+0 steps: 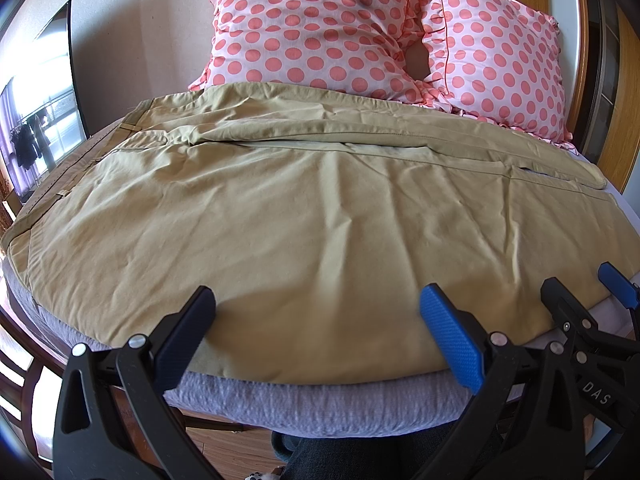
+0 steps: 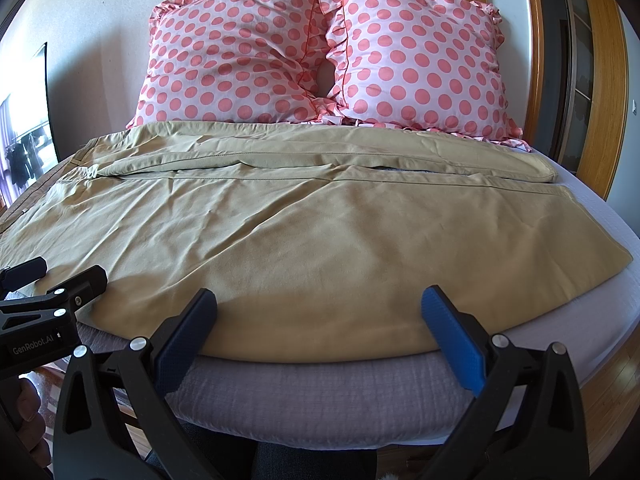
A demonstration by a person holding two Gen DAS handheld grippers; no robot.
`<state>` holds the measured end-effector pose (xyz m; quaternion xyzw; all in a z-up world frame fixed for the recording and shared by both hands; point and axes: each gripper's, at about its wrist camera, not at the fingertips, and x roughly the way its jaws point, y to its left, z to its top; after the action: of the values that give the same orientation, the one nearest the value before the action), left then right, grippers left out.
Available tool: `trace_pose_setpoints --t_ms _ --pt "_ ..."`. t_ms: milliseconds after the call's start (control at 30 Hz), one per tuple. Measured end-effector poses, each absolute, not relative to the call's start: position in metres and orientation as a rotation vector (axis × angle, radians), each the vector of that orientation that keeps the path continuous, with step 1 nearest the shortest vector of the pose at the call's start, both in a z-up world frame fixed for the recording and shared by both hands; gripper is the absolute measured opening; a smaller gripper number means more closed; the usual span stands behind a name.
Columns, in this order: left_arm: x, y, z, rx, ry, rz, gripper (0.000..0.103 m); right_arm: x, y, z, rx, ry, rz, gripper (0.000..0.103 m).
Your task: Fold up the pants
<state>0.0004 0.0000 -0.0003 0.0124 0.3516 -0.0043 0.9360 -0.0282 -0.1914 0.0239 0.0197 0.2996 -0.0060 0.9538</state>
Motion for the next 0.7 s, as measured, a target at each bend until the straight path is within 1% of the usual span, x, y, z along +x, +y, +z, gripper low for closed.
trace_pose_setpoints --t_ms 700 --pt "0.0016 0.0001 0.0011 0.028 0.730 -0.016 0.101 -0.0276 -0.1895 0.0222 0.037 0.594 -0.005 0.102"
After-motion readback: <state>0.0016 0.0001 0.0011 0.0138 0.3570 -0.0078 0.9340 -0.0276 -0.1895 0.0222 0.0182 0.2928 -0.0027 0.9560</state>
